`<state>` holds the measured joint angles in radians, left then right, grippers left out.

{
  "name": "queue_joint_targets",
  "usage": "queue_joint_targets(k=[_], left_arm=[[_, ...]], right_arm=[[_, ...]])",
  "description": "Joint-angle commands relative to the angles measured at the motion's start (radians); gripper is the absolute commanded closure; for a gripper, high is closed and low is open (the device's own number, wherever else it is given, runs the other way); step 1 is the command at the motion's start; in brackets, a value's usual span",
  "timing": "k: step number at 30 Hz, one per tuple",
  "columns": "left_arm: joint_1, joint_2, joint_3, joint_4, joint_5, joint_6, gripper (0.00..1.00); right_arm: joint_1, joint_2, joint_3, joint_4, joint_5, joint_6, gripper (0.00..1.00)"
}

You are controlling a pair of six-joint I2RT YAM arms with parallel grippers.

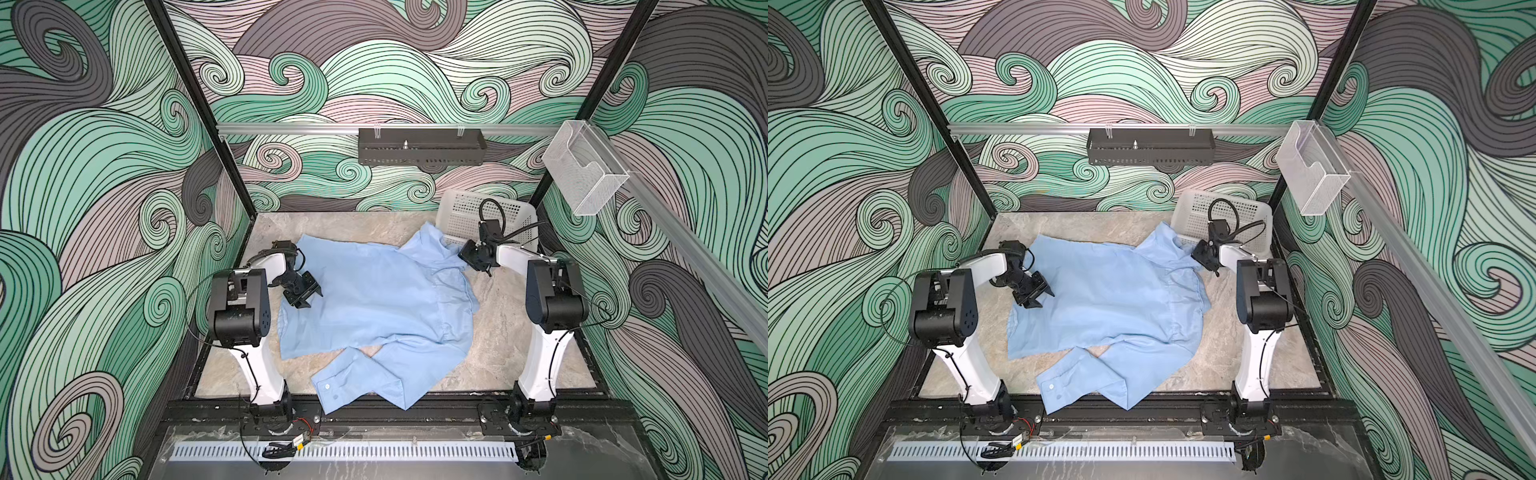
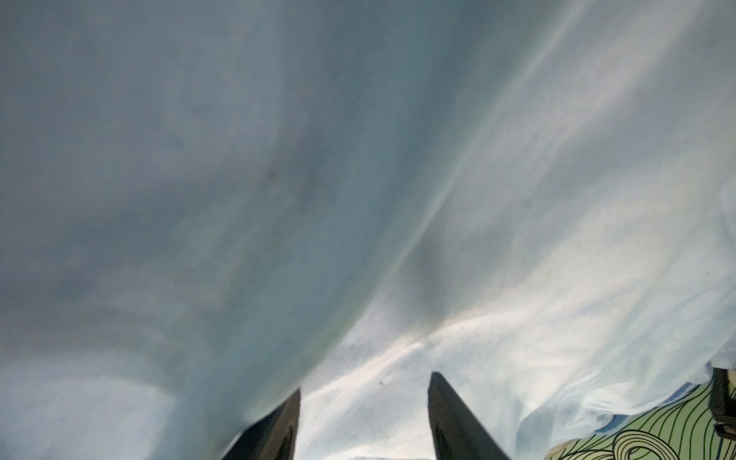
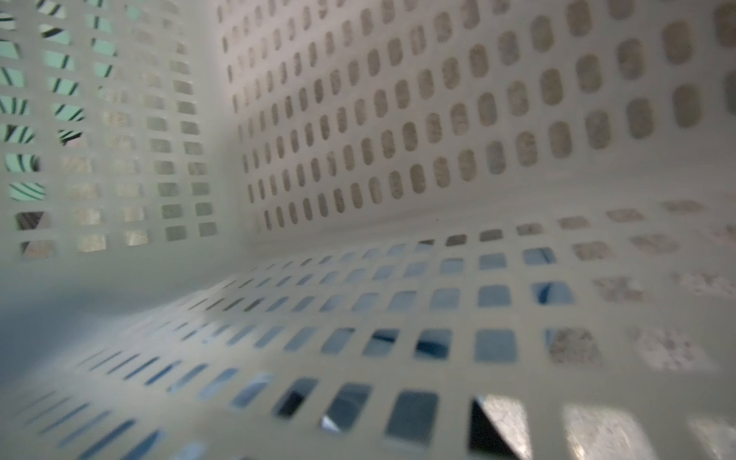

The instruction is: Fold and stack the long sleeve shirts

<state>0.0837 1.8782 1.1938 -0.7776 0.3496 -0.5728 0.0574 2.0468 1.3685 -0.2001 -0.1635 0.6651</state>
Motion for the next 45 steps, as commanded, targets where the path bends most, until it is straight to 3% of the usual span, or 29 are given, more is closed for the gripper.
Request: queue_joint_targets(k=[1,5,10,15,19,25,33,36,40,45], left_arm=[[0.011,-0.034,-0.008,-0.064,-0.043,0.030,0.48],[0.011,-0.036,-0.016,-0.062,-0.042,0.032,0.50],[0.011,-0.033,-0.015,-0.064,-0.037,0.037,0.52],[0.011,-0.032,-0.015,-0.068,-0.029,0.039,0.54],[0.011,-0.038,-0.025,-0.062,-0.015,0.040,0.55],[0.011,-0.056,-0.044,-0.061,-0.008,0.044,0.55],[0.011,-0.068,-0.092,-0.045,0.005,0.045,0.55],[0.011,-0.070,-0.097,-0.043,0.006,0.047,0.55],[0.011,-0.081,-0.108,-0.045,0.005,0.047,0.54],[0.012,-0.093,-0.113,-0.043,-0.003,0.046,0.53]], right_arm=[[0.000,-0.032,-0.028,0.001,-0.030,0.007,0.80],[0.021,-0.160,-0.047,-0.104,-0.018,-0.023,0.89],[0.115,-0.336,-0.041,-0.310,0.037,-0.072,0.89],[0.256,-0.383,0.086,-0.427,0.104,-0.116,0.88],[0.343,-0.281,0.279,-0.450,0.162,-0.186,0.88],[0.394,-0.029,0.633,-0.383,0.242,-0.334,0.92],[0.421,0.354,1.050,-0.253,0.216,-0.447,0.92],[0.431,0.531,1.259,-0.242,0.198,-0.462,0.82],[0.441,0.699,1.503,-0.260,0.184,-0.475,0.40],[0.463,0.515,1.305,-0.282,0.211,-0.547,0.17]])
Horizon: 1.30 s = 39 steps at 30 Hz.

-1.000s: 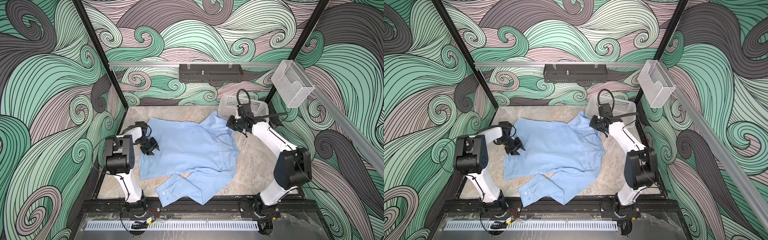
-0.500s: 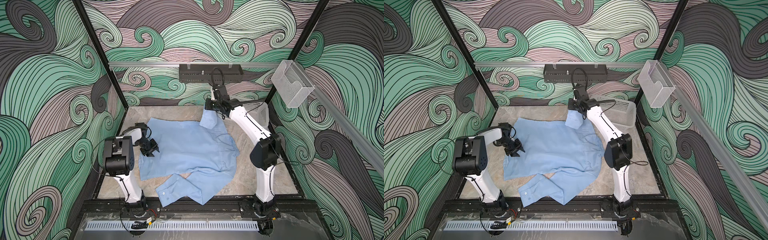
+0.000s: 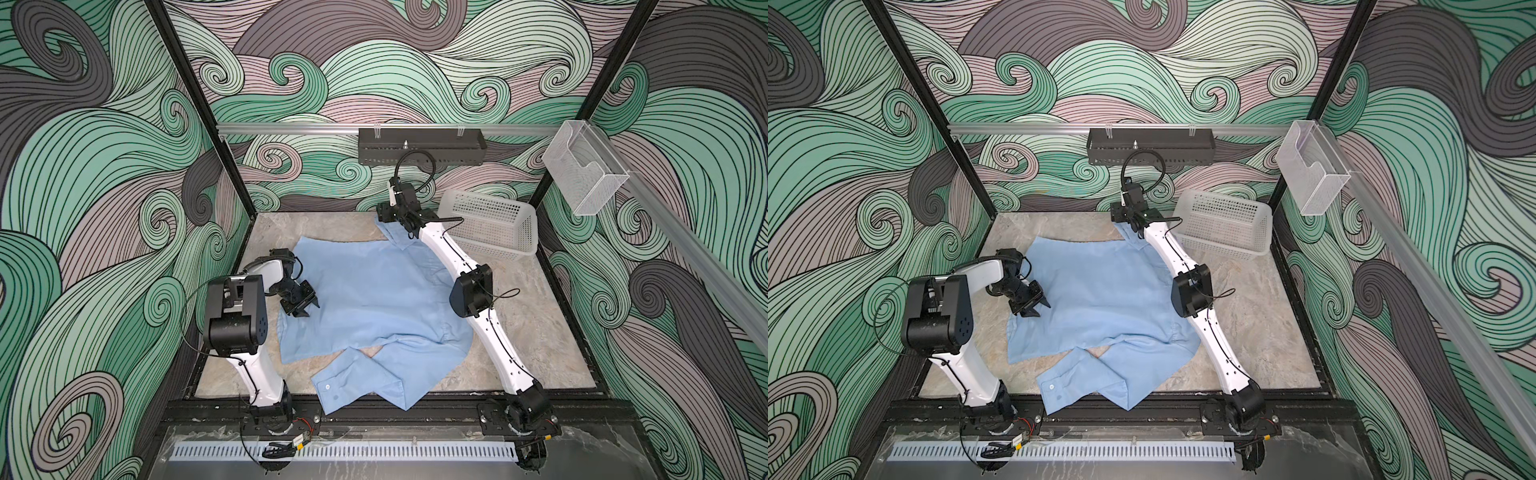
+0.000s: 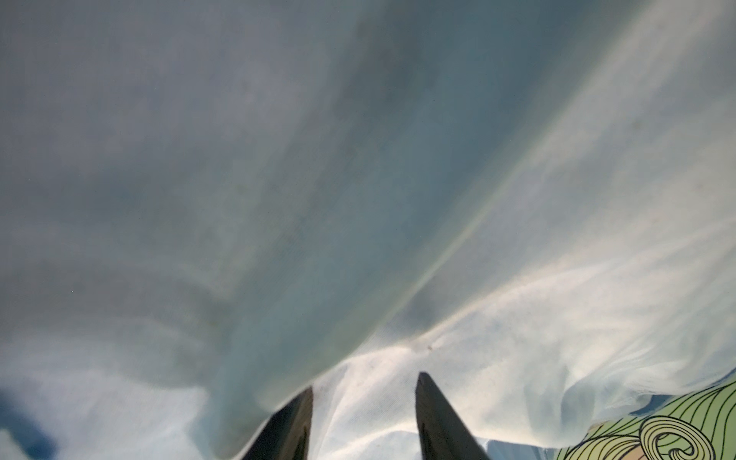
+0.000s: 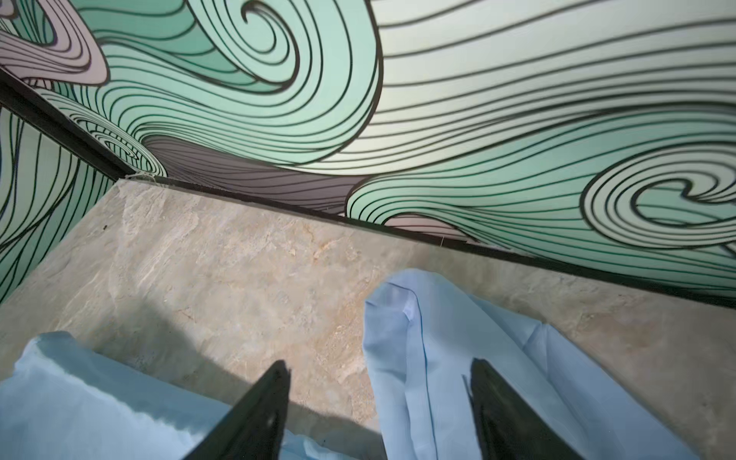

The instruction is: Fold and stack the long sleeve shirts

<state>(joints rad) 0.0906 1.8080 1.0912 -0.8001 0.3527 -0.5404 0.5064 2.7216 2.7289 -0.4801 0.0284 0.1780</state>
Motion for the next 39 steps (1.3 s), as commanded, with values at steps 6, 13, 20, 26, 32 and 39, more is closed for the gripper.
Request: queue_joint_targets(k=[6,13,20,26,32,39], left_arm=[[0.017,-0.026,0.003,-0.023,-0.014,0.013,0.51],[0.027,0.023,0.045,-0.069,-0.098,0.039,0.49],[0.035,0.021,0.014,-0.108,-0.145,0.057,0.49],[0.044,-0.010,-0.044,-0.120,-0.172,0.065,0.48],[0.044,0.020,-0.040,-0.126,-0.169,0.071,0.46],[0.003,0.140,0.142,-0.143,-0.155,0.041,0.40]], right_arm=[[0.029,-0.630,-0.654,-0.001,0.058,0.000,0.12],[0.004,-0.914,-1.186,-0.238,0.029,0.246,0.30],[0.000,-0.924,-1.412,-0.328,-0.024,0.359,0.40],[-0.016,-0.890,-1.575,-0.327,-0.019,0.407,0.40],[-0.118,-0.924,-1.749,-0.284,-0.061,0.408,0.40],[-0.192,-0.962,-1.752,-0.298,-0.031,0.454,0.38]])
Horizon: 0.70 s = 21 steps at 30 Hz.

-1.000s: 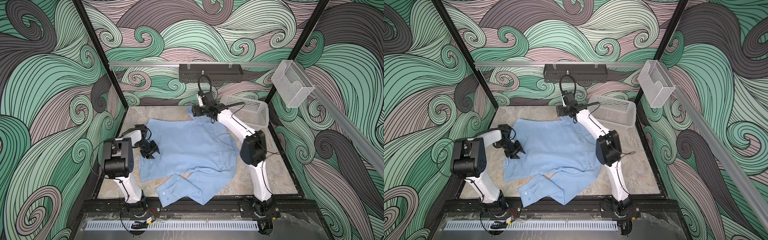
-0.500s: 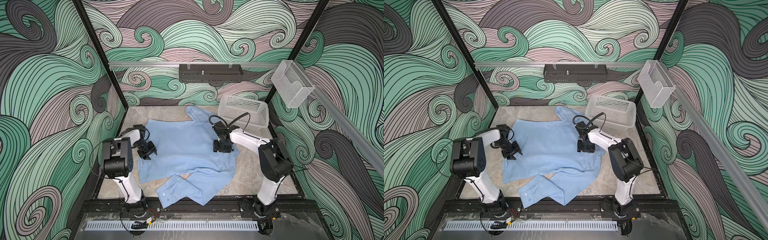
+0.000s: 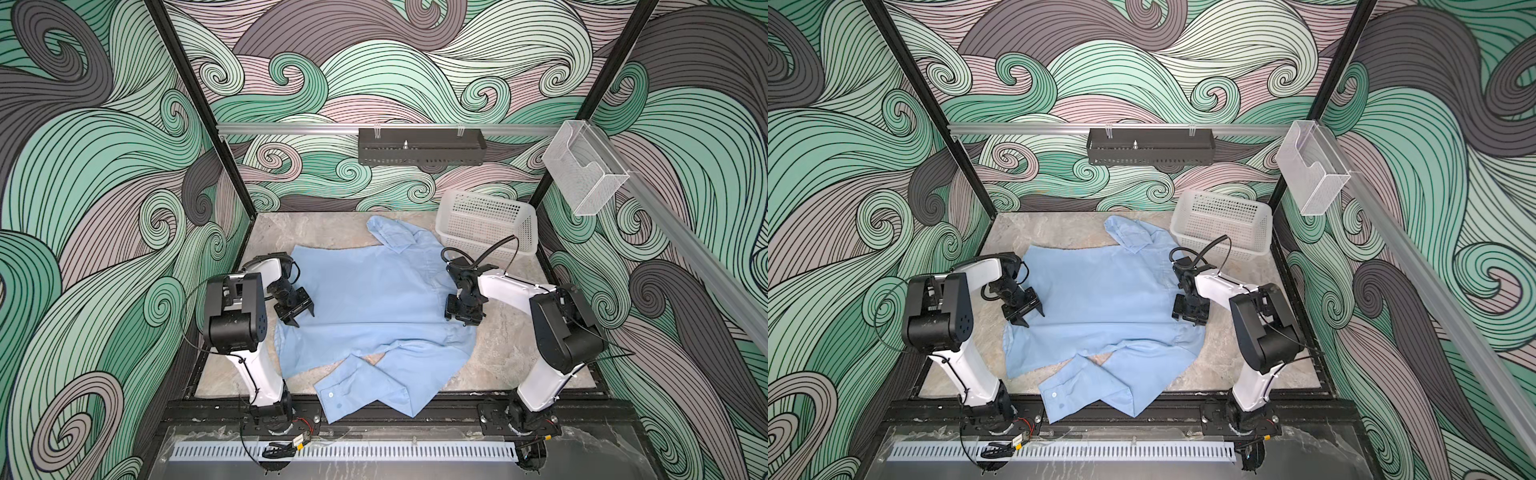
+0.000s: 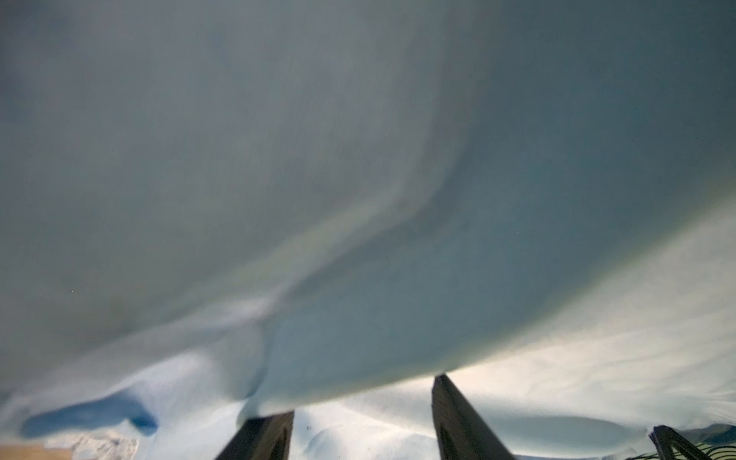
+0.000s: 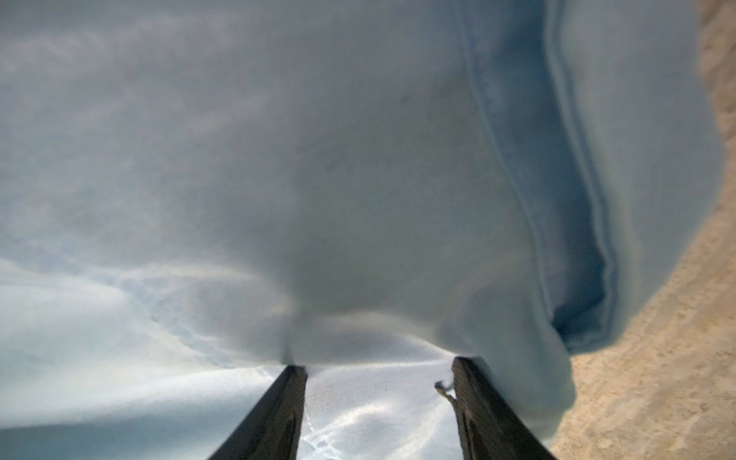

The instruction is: Fold and stack the long sleeve shirts

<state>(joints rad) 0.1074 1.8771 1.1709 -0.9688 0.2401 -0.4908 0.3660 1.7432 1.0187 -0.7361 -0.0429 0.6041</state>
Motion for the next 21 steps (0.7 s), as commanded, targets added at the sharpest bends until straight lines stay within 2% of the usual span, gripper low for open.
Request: queue_joint_targets(k=[1,8,11,12,16,21], left_arm=[[-0.017,0.093,0.089,0.024,-0.044,-0.013,0.40],[-0.039,0.278,0.324,-0.028,-0.001,-0.013,0.39],[-0.049,0.268,0.395,-0.057,0.022,0.000,0.37],[-0.050,0.236,0.395,-0.057,0.038,0.003,0.35],[-0.053,0.004,0.348,-0.085,0.029,0.028,0.27],[-0.042,-0.313,0.140,-0.105,-0.036,-0.001,0.15]], right_arm=[[-0.071,0.009,-0.046,-0.045,0.040,0.024,0.38],[-0.176,-0.032,-0.028,-0.052,0.059,-0.010,0.36],[-0.171,-0.031,0.011,-0.047,0.008,-0.042,0.35],[-0.162,-0.046,0.020,-0.033,-0.021,-0.067,0.34],[-0.108,-0.146,0.036,-0.058,-0.009,-0.091,0.28],[-0.101,-0.260,-0.009,-0.079,-0.025,-0.029,0.20]])
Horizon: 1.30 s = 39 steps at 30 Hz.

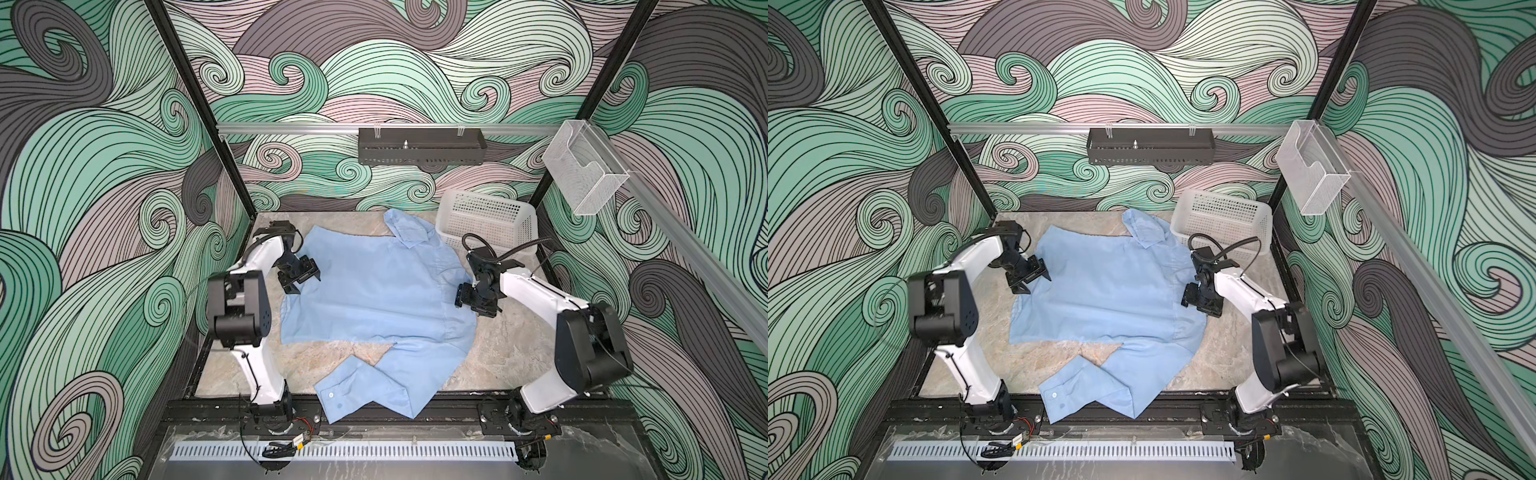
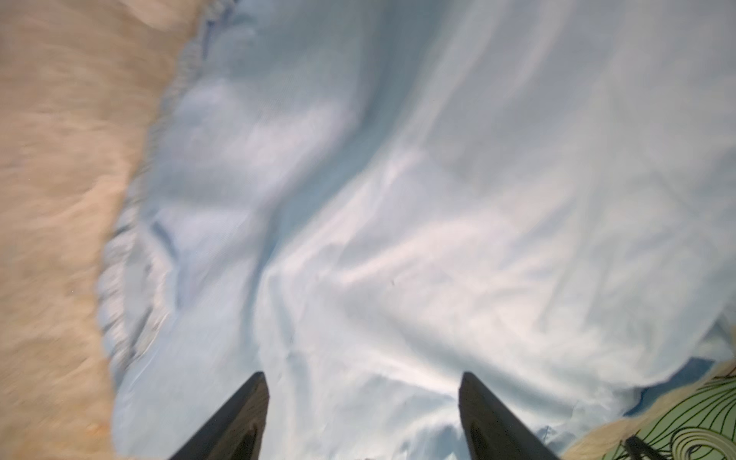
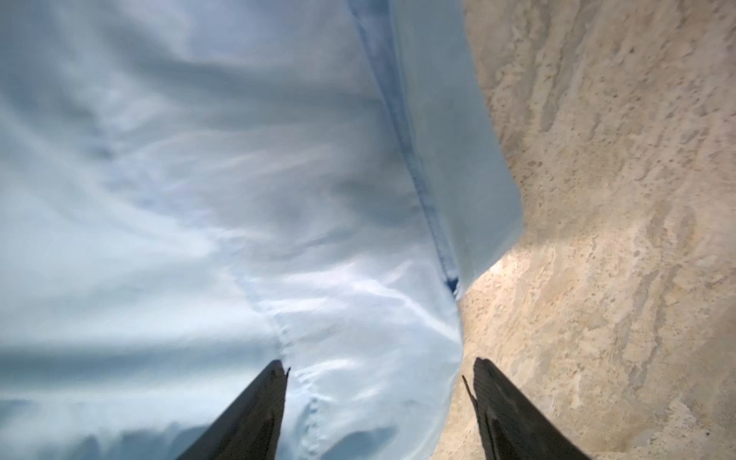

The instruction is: Fold and stack the long sleeve shirts

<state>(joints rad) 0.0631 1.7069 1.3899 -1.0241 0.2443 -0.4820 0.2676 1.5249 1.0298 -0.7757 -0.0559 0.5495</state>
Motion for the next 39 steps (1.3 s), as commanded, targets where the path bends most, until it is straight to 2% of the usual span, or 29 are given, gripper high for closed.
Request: queue_joint_targets(k=[1,4,6,8,14,17,20,22,26,30,36,39], left_arm=[[0.006,-0.182,-0.125,-0.043,-0.041,-0.024,0.14],[0.015,-0.276,-0.276,0.021,-0.029,-0.076,0.16],[0.022,-0.307,-0.362,0.110,-0.019,-0.119,0.22],[0.034,-0.292,-0.379,0.155,-0.006,-0.141,0.28],[0.102,-0.165,-0.267,0.095,-0.118,-0.093,0.28],[0.147,-0.106,-0.236,0.059,-0.158,-0.043,0.29],[0.171,-0.045,-0.222,0.059,-0.134,-0.021,0.32],[0.172,-0.014,-0.208,0.069,-0.115,-0.021,0.33],[0.172,0.055,-0.154,0.069,-0.117,-0.006,0.33],[0.172,0.129,-0.097,0.046,-0.127,0.019,0.42],[0.163,0.187,-0.069,0.040,-0.134,0.049,0.52],[0.163,0.212,-0.068,0.044,-0.143,0.054,0.60]], right_arm=[[-0.003,-0.050,-0.030,-0.040,-0.023,0.036,0.19],[0.004,-0.050,-0.052,-0.016,-0.062,0.057,0.20],[0.008,-0.026,-0.062,0.017,-0.083,0.067,0.24],[0.007,0.005,-0.059,0.043,-0.100,0.072,0.27],[0.007,0.092,-0.042,0.090,-0.088,0.077,0.30],[0.008,0.137,-0.045,0.113,-0.080,0.077,0.35],[-0.002,0.200,-0.047,0.140,-0.094,0.089,0.41],[-0.020,0.226,-0.057,0.163,-0.109,0.102,0.50],[-0.049,0.236,-0.070,0.159,-0.078,0.121,0.58],[-0.069,0.219,-0.075,0.133,-0.051,0.114,0.65],[-0.074,0.197,-0.072,0.104,-0.032,0.087,0.66],[-0.073,0.191,-0.071,0.098,-0.018,0.076,0.66]])
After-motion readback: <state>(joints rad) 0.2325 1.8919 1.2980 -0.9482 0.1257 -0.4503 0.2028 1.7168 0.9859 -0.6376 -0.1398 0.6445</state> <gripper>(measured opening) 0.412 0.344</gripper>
